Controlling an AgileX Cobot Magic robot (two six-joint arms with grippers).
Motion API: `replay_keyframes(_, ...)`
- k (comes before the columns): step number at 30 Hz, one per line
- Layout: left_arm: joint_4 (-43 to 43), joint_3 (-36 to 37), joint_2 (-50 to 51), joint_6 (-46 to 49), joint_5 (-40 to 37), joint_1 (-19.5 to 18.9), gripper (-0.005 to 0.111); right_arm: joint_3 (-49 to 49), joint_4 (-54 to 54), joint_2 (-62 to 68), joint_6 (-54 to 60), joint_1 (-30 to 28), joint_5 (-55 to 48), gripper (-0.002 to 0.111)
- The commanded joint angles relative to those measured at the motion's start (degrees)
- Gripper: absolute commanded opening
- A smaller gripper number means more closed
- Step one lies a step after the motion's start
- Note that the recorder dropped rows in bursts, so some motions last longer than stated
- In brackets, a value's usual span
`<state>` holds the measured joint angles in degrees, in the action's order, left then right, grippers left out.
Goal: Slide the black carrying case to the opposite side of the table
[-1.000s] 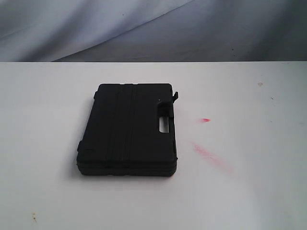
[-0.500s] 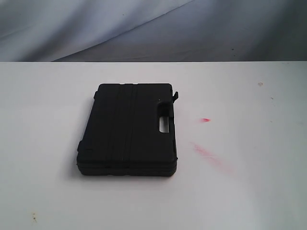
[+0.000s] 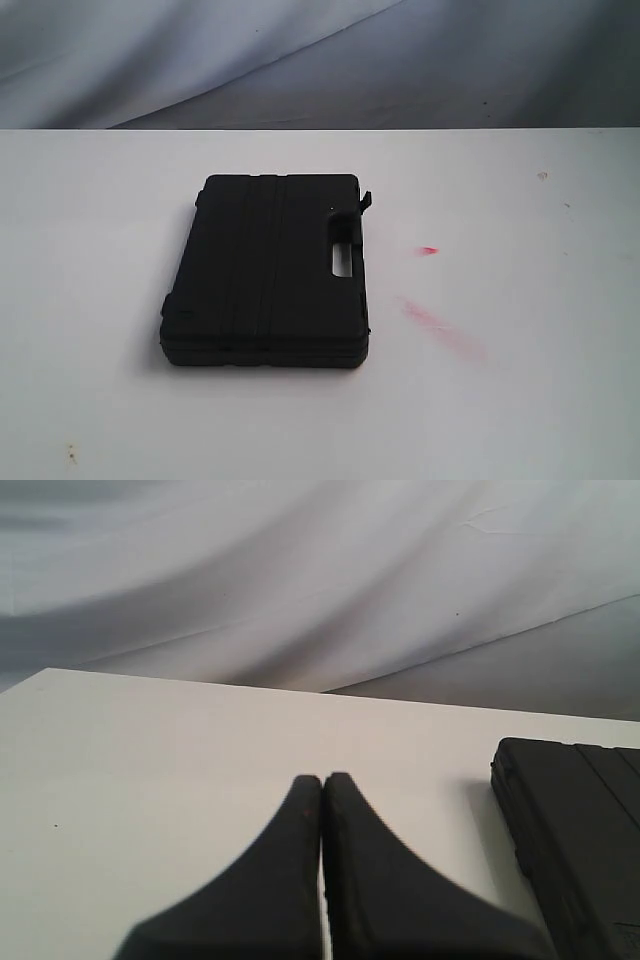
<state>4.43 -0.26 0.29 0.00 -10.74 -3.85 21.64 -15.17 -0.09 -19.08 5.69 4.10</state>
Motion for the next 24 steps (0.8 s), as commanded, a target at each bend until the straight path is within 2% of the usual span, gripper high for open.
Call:
replay_keyframes(1, 0.6, 0.3, -0.3, 0.5, 0.0, -0.2, 0.001, 5.6, -1.9, 0.1, -0.3, -0.4, -1.4, 0.000)
replay_keyframes(8, 0.6, 0.3, -0.3, 0.5, 0.0, -0.2, 0.001, 7.1, -14.5, 3.5, -0.3, 0.3, -1.9, 0.000)
replay_keyframes(16, 0.6, 0.3, -0.3, 0.6, 0.0, -0.2, 0.001, 7.2, -14.8, 14.4, -0.7, 2.4, -2.6, 0.000)
replay_keyframes(20, 0.6, 0.3, -0.3, 0.6, 0.0, -0.2, 0.001, 10.2, -14.4, 21.8, -0.9, 2.4, -3.5, 0.000)
replay_keyframes(24, 0.6, 0.3, -0.3, 0.5, 0.0, -0.2, 0.001, 17.8, -9.0, 29.6, -0.8, 2.4, -12.8, 0.000)
